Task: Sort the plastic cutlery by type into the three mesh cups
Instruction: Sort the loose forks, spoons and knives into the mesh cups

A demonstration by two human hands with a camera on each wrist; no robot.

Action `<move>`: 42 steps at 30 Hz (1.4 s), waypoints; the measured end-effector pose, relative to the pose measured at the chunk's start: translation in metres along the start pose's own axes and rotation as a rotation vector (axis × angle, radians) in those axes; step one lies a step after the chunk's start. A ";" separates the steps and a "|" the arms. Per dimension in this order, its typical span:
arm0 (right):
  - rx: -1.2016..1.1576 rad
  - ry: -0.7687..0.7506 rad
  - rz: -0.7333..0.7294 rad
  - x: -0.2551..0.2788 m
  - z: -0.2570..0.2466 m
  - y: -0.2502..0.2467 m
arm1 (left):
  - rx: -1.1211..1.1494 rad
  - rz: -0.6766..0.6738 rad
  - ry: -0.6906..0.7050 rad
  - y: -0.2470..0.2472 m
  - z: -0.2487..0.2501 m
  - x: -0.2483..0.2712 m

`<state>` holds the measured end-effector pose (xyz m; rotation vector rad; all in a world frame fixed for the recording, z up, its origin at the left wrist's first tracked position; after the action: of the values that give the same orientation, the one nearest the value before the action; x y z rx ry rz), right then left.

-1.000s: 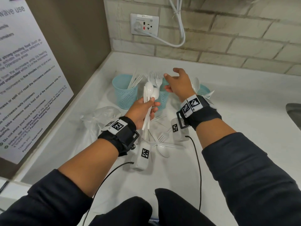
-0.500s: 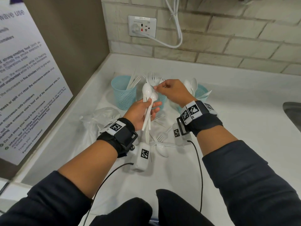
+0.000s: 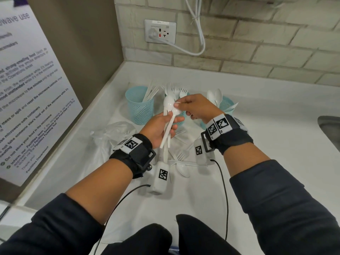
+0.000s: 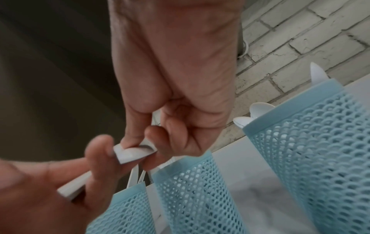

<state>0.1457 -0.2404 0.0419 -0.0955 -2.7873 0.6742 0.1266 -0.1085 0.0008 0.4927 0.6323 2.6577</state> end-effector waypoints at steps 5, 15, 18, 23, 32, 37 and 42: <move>-0.020 0.020 -0.143 0.006 0.004 0.006 | 0.038 0.063 0.171 -0.003 0.017 -0.001; 0.170 0.157 -0.653 0.017 0.013 0.049 | 0.201 0.223 0.385 -0.014 0.042 -0.003; 0.051 0.132 -0.497 0.008 0.007 0.033 | 0.199 0.319 0.421 -0.029 0.046 -0.001; -0.089 0.127 -0.311 -0.004 -0.014 0.007 | 0.278 0.381 0.481 -0.042 0.052 0.001; 0.163 0.130 -0.623 0.006 -0.025 0.046 | 0.435 0.394 0.538 -0.042 0.059 0.004; -0.137 0.165 -0.304 -0.019 -0.016 0.018 | 0.356 0.448 0.535 -0.054 0.065 0.011; -0.699 0.012 0.228 -0.034 -0.026 -0.009 | 0.227 0.447 0.474 -0.052 0.056 0.013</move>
<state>0.1859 -0.2416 0.0601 -0.5504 -2.8848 -0.2861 0.1523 -0.0399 0.0262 0.0507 1.0777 3.1768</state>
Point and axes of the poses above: each hand's wrist, its own x-axis away from the middle knuckle, its own y-axis out of the palm, z = x × y, the point moved 4 cm from there along -x, towards the middle knuckle, and after that the axes turned 6 degrees about y, right-handed, at the moved point
